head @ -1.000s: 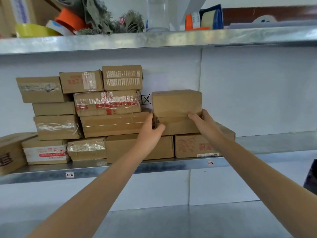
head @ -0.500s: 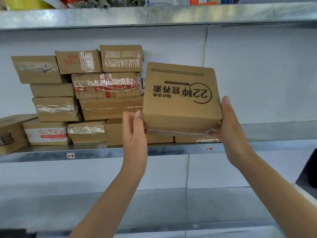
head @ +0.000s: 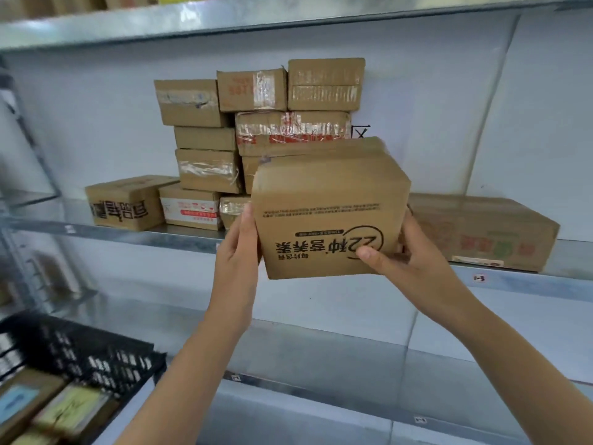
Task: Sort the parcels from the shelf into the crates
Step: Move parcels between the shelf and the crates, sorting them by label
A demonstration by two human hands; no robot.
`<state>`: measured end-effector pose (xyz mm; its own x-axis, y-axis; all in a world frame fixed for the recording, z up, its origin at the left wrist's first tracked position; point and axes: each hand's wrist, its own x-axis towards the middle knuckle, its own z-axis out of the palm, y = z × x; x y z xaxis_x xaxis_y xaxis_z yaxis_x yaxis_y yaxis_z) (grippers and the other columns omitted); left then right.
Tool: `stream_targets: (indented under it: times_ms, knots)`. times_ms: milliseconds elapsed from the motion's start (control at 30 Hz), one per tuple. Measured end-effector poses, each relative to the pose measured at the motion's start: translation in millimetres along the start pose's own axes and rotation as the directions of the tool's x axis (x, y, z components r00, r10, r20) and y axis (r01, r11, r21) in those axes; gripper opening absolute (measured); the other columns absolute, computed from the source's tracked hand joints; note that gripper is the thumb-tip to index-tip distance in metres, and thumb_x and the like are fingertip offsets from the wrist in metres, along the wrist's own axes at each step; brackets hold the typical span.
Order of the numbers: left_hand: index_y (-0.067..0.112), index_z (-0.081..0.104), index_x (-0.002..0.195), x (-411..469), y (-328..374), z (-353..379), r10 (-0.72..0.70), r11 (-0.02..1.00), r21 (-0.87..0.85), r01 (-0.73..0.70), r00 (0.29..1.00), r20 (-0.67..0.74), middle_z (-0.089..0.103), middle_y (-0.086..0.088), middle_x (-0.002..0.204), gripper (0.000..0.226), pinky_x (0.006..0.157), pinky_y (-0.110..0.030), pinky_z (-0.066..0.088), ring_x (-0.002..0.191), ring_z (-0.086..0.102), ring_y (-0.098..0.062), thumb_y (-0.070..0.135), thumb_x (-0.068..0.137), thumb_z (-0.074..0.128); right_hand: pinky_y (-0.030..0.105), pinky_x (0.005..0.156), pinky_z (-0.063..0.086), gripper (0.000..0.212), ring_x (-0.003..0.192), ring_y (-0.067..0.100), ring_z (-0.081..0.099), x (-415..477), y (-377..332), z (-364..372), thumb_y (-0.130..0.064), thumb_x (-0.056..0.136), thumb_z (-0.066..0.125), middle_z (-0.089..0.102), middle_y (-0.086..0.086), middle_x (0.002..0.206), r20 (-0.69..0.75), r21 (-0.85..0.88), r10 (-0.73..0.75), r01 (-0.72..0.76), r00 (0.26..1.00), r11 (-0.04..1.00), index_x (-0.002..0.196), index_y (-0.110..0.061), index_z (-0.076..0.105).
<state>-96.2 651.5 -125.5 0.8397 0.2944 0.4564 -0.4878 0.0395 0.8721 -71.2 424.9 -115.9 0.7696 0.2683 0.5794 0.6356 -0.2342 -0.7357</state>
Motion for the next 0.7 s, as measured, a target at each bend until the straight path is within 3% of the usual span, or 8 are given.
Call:
stream_targets:
  times_ms: [100, 167, 233, 333, 467, 567, 633, 700]
  knots:
    - [0.037, 0.072, 0.105, 2.9, 8.3, -19.6, 0.031, 0.999, 0.008, -0.031, 1.0, -0.004, 0.074, 0.003, 0.107, 0.033, 0.102, -0.035, 0.046, 0.105, 0.067, -0.008, 0.044, 0.105, 0.04, 0.002, 0.086, 0.041, 0.088, 0.118, -0.01, 0.05, 10.8, -5.3, 16.6, -0.022, 0.076, 0.083, 0.05, -0.029, 0.13, -0.082, 0.0, -0.084, 0.085, 0.993, 0.996, 0.137, -0.054, 0.028]
    - [0.046, 0.068, 0.115, 4.0, 10.2, -31.1, 0.037, 0.999, 0.019, -0.037, 0.999, -0.001, 0.071, 0.008, 0.118, 0.029, 0.108, -0.036, 0.042, 0.117, 0.062, -0.01, 0.045, 0.105, 0.041, 0.009, 0.095, 0.039, 0.102, 0.124, -0.006, 0.043, 14.6, -5.0, 26.1, -0.02, 0.066, 0.09, 0.038, -0.04, 0.129, -0.125, -0.053, -0.143, 0.138, 0.982, 0.989, 0.129, -0.064, 0.021]
    - [0.055, 0.063, 0.121, 4.5, 8.9, -40.3, 0.044, 0.997, 0.071, -0.044, 0.999, 0.002, 0.065, 0.017, 0.128, 0.028, 0.111, -0.037, 0.04, 0.125, 0.056, -0.007, 0.046, 0.104, 0.042, 0.018, 0.101, 0.036, 0.107, 0.127, -0.001, 0.039, 15.8, -1.1, 33.8, -0.018, 0.063, 0.092, 0.032, -0.047, 0.122, -0.126, -0.093, -0.169, 0.158, 0.978, 0.983, 0.132, -0.057, 0.02]
    - [0.061, 0.062, 0.116, 2.1, 1.9, -51.1, 0.03, 0.99, 0.138, -0.032, 0.999, 0.014, 0.064, 0.024, 0.125, 0.031, 0.102, -0.035, 0.05, 0.115, 0.061, 0.0, 0.04, 0.106, 0.041, 0.02, 0.1, 0.045, 0.108, 0.128, -0.004, 0.042, 16.2, 9.3, 39.4, -0.014, 0.063, 0.092, 0.038, -0.041, 0.126, -0.03, -0.033, -0.154, 0.153, 0.988, 0.988, 0.138, -0.042, 0.021]
    - [0.055, 0.06, 0.124, -3.8, -6.3, -67.0, 0.036, 0.984, 0.177, -0.031, 0.999, -0.025, 0.059, 0.016, 0.135, 0.029, 0.101, -0.033, 0.047, 0.123, 0.056, -0.004, 0.041, 0.104, 0.044, 0.016, 0.092, 0.051, 0.108, 0.12, -0.012, 0.048, 14.3, 9.1, 45.8, -0.048, 0.049, 0.094, 0.042, -0.046, 0.123, 0.091, 0.012, -0.089, 0.088, 0.992, 0.996, 0.128, -0.058, 0.02]
    - [0.053, 0.059, 0.123, -3.5, -0.6, -75.8, 0.059, 0.974, 0.224, -0.032, 0.992, -0.113, 0.064, 0.019, 0.125, 0.028, 0.094, -0.029, 0.047, 0.12, 0.057, -0.005, 0.049, 0.103, 0.04, 0.026, 0.099, 0.046, 0.114, 0.124, -0.008, 0.046, 15.3, 7.5, 54.4, -0.063, 0.038, 0.093, 0.04, -0.039, 0.13, 0.1, 0.014, -0.07, 0.069, 0.992, 0.997, 0.126, -0.058, 0.02]
    - [0.05, 0.063, 0.118, -1.9, 5.9, -81.5, 0.089, 0.972, 0.232, -0.046, 0.98, -0.179, 0.068, 0.02, 0.118, 0.029, 0.094, -0.033, 0.05, 0.117, 0.059, -0.008, 0.052, 0.102, 0.039, 0.032, 0.104, 0.043, 0.117, 0.133, -0.002, 0.04, 16.7, 6.2, 60.1, -0.065, 0.046, 0.089, 0.033, -0.029, 0.142, 0.139, 0.062, -0.103, 0.095, 0.985, 0.994, 0.136, -0.054, 0.015]
    - [0.049, 0.066, 0.113, -2.1, 12.3, -85.3, 0.125, 0.968, 0.239, -0.079, 0.975, -0.186, 0.07, 0.02, 0.112, 0.03, 0.088, -0.028, 0.053, 0.11, 0.063, -0.005, 0.055, 0.099, 0.04, 0.024, 0.099, 0.046, 0.105, 0.134, -0.007, 0.036, 18.7, -0.1, 65.0, -0.079, 0.062, 0.07, 0.028, -0.037, 0.142, 0.185, 0.118, -0.103, 0.082, 0.977, 0.99, 0.142, -0.053, 0.007]
